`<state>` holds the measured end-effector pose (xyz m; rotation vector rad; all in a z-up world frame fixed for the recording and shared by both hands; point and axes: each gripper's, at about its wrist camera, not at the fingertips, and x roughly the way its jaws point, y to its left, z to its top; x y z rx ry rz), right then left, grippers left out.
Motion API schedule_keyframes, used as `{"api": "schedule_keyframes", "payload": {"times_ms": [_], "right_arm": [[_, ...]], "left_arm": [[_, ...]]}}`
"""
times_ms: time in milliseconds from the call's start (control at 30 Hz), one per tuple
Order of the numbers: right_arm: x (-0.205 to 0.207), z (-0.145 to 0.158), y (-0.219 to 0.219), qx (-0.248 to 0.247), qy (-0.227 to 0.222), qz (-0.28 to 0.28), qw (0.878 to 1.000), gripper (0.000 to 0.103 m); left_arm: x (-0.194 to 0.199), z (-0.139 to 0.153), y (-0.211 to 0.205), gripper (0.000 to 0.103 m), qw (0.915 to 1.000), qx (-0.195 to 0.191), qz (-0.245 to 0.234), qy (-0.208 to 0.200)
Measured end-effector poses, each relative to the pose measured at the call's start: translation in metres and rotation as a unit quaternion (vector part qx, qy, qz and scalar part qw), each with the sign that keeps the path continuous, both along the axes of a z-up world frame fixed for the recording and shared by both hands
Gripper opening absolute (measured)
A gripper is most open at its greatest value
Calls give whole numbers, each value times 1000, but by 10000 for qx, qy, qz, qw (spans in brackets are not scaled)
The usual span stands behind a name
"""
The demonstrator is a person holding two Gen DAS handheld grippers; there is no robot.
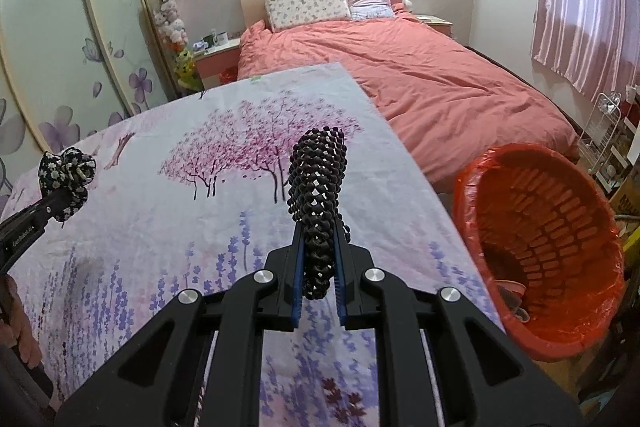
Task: Collect trash
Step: 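Carry scrunchie and mesh pad over the orange basket and open both tools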
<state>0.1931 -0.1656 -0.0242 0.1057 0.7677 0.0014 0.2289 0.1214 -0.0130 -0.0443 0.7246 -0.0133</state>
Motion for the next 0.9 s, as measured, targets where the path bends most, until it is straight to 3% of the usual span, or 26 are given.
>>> {"api": "schedule_keyframes", "payload": {"times_ms": [467,900], "right_arm": [[-32,16,-47,298,-352,-339,9984,13],[-56,23,-93,151,-719,-858,9936,13]], "left_arm": [[-28,26,-81,14,9950,-253,-928,-258],[-43,39,-170,14,9794,-488,-1922,-386]]}}
